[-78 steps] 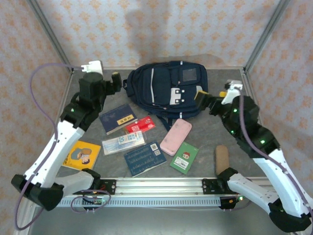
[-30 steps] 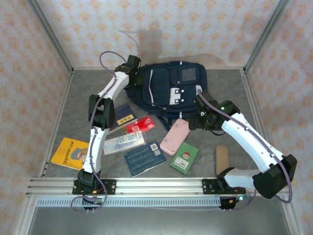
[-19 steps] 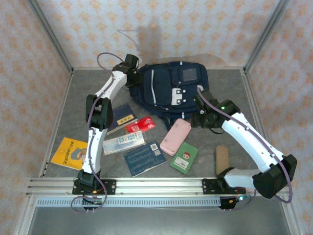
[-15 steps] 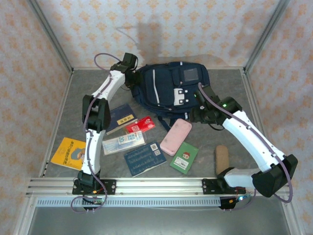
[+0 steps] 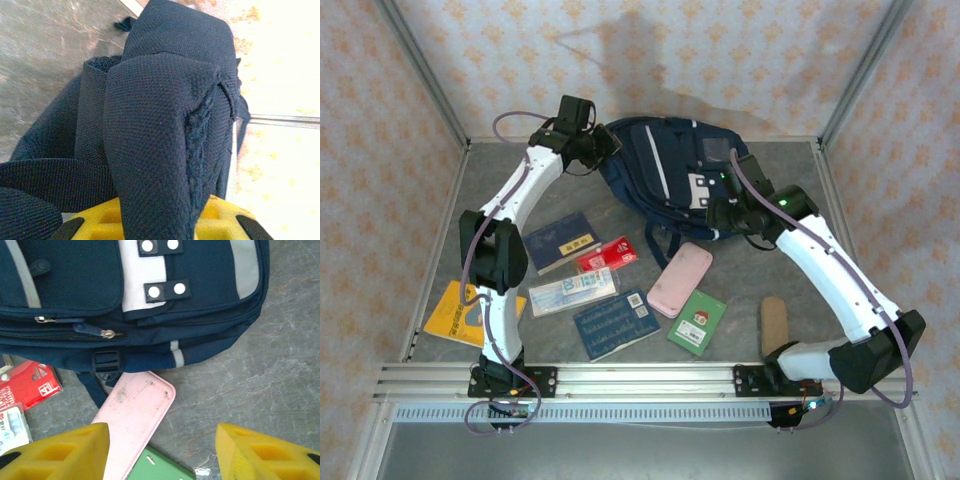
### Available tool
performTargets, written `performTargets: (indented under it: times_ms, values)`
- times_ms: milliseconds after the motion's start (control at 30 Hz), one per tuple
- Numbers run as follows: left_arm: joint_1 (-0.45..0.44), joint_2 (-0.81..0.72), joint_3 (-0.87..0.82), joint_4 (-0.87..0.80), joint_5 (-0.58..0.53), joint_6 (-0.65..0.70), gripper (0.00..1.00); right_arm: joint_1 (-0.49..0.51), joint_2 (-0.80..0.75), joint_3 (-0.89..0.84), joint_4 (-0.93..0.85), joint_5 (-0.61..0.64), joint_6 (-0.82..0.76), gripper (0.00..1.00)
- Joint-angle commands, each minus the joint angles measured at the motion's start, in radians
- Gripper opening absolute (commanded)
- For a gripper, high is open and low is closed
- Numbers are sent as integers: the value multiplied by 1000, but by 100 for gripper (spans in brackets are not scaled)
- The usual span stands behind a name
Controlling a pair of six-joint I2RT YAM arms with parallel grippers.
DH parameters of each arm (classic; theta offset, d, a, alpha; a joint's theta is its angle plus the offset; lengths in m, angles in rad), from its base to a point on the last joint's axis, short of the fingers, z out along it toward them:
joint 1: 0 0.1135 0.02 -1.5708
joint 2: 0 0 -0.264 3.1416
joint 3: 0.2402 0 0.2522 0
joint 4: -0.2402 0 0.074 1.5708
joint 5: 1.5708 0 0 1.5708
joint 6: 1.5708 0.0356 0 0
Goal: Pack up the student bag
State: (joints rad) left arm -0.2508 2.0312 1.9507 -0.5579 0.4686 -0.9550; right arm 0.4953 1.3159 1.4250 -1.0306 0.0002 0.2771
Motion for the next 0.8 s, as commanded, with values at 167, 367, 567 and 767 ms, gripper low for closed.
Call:
performTargets:
  times_ms: [167,367,567,767]
  values:
    - [-84,-152,16,55,95,-116,0,54,-1,89,22,225,74,82]
    - [-84,-229,-78,38,170,-41,0,-46,-30,82,207,-172,-38,83]
    - [-84,-279,-154,3,220,49,0,-117,95,76,325,-495,64,88]
    - [-84,-290,-227,22,252,63,0,-130,197,44,479,-716,145,90]
